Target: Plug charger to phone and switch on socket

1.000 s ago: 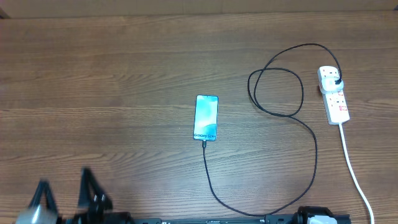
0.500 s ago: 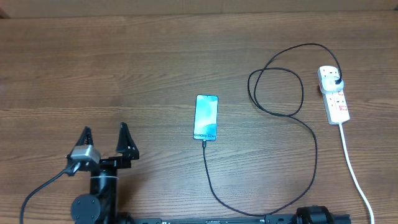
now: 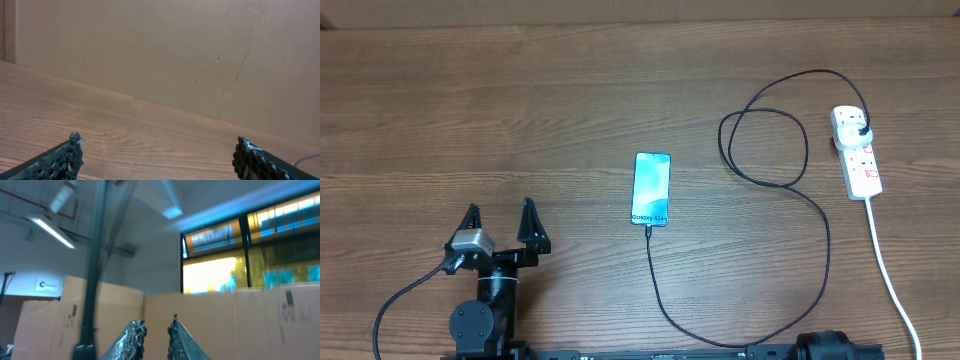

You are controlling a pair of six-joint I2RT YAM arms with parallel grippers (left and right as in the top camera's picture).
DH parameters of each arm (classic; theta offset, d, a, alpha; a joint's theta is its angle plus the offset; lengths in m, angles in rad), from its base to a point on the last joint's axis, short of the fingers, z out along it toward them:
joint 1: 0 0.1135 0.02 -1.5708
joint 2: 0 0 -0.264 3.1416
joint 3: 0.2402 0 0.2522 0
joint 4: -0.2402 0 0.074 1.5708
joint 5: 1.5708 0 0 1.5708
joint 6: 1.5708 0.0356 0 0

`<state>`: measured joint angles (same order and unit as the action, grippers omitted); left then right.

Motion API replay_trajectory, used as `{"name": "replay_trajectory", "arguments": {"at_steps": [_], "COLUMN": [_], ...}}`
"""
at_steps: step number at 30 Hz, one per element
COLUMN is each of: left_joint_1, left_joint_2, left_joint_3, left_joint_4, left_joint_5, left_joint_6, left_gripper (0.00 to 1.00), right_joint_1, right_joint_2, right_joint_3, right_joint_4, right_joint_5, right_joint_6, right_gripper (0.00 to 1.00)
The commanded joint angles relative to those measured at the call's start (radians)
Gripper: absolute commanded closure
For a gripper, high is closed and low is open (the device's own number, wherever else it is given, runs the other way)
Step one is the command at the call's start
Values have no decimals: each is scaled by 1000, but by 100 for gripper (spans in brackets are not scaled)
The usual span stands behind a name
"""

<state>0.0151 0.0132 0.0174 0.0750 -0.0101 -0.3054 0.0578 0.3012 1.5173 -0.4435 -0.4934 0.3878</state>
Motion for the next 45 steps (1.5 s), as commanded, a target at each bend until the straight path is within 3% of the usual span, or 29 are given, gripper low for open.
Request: {"name": "replay_trajectory", "arguments": {"at_steps": [1,15,23,31,35,41,45], "left_joint_1": [5,5,5,5,5,4,4], "left_joint_2": [-8,-8,-8,-8,-8,-8,-8], "left_joint_3": [-12,-12,-13,-13,-13,-12,-12], "left_joint_4": [-4,-107,-145,-153,-153,-151,-152], "left_joint_5": [11,14,15,15,17,59,59], "left_joint_6": [75,74,101,100,100,262,291], "left_gripper": [0,0,0,0,0,0,0], "right_joint_1": [-33,-190,-196,-222,-222,-222,-223], "right_joint_2": [-79,-295,-296,-296,-296,-296,-296], "right_joint_3": [-39,-98,-75,-121,-132,-132,-132], "right_joint_4": [17,27,23,182,175,170,170], "right_joint_5": [-1,-2,-78,-62,-58,-59,-60], "right_joint_6": [-4,-3,4,-4,-5,-4,-4], "right_gripper": [81,81,82,67,67,67,65]}}
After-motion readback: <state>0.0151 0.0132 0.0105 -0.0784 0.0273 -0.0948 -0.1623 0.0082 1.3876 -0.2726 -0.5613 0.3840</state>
